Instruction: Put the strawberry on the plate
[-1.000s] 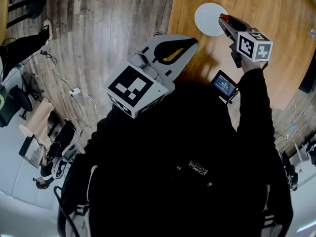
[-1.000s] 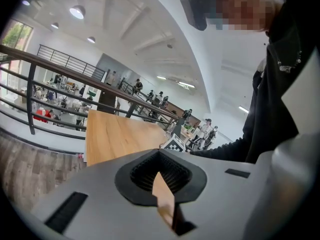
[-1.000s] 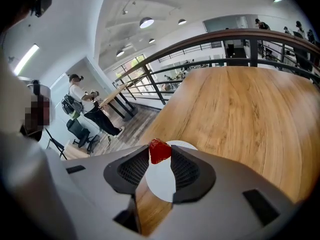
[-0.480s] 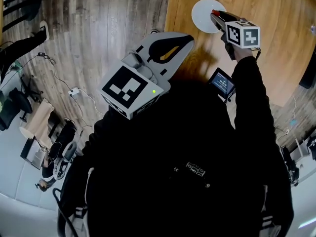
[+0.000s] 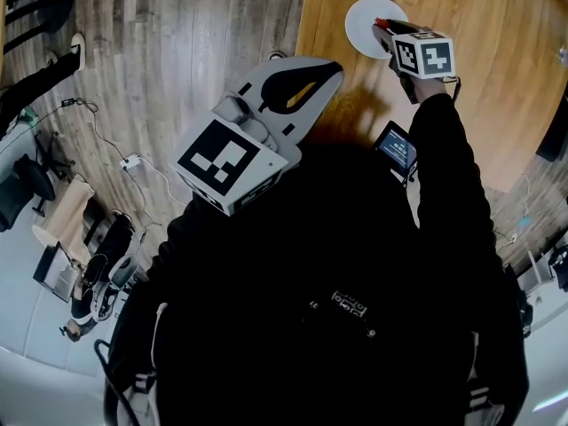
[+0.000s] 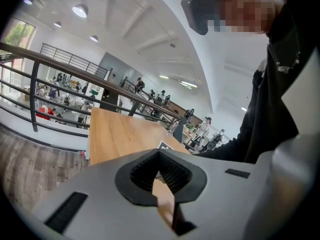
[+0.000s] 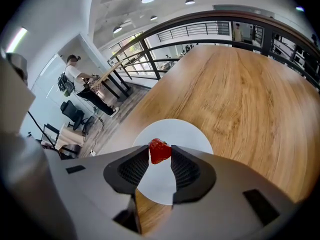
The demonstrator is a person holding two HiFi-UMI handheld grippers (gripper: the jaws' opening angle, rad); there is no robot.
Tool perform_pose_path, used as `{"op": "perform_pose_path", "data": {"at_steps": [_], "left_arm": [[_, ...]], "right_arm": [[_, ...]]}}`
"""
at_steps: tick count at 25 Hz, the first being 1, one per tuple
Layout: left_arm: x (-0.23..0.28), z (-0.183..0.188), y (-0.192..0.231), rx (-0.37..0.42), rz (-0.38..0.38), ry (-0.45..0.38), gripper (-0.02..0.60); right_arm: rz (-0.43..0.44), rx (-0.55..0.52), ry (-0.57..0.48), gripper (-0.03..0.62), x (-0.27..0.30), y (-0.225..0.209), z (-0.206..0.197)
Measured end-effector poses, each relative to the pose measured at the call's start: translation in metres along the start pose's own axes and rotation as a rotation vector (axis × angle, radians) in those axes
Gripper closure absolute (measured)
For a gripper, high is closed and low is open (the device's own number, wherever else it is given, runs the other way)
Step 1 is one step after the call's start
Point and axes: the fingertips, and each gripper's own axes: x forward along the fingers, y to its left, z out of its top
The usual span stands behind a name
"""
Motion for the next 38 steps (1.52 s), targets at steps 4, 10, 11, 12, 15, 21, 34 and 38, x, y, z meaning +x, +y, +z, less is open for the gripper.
{"op": "perform_pose_path", "data": {"at_steps": [4, 10, 11, 12, 15, 21, 34, 38], "left_arm": [[0.0, -0.006, 0.0, 0.005, 0.022, 0.005, 0.58], [-0.004, -0.009, -0.013, 0.032, 0.033, -0.008, 0.58], [-0.006, -0.01, -0.015, 0.035, 0.041, -0.007, 0.58], [-0.008, -0.011, -0.016, 0.037, 0.048, -0.007, 0.58], [-0.013, -0.018, -0.021, 0.043, 0.055, -0.009, 0.58], [-0.011, -0.034, -0.022, 0.045, 0.095, -0.007, 0.58], [-0.021, -0.039, -0.03, 0.11, 0.106, -0.067, 0.58], [-0.02, -0.05, -0.035, 0.111, 0.114, -0.082, 0.58]], "right_arm": [[-0.001, -0.023, 0.02, 0.447, 0.009, -0.001, -0.006], [-0.003, -0.029, 0.035, 0.447, 0.017, -0.005, -0.019], [-0.004, -0.029, 0.033, 0.447, 0.017, -0.005, -0.02], [-0.005, -0.031, 0.032, 0.447, 0.016, -0.005, -0.021], [-0.006, -0.042, 0.032, 0.447, 0.019, -0.007, -0.024], [-0.01, -0.061, 0.052, 0.445, 0.037, -0.014, -0.035], [0.043, -0.033, -0.059, 0.382, 0.035, 0.005, -0.018], [0.033, -0.048, -0.131, 0.382, 0.01, 0.007, -0.019]]}}
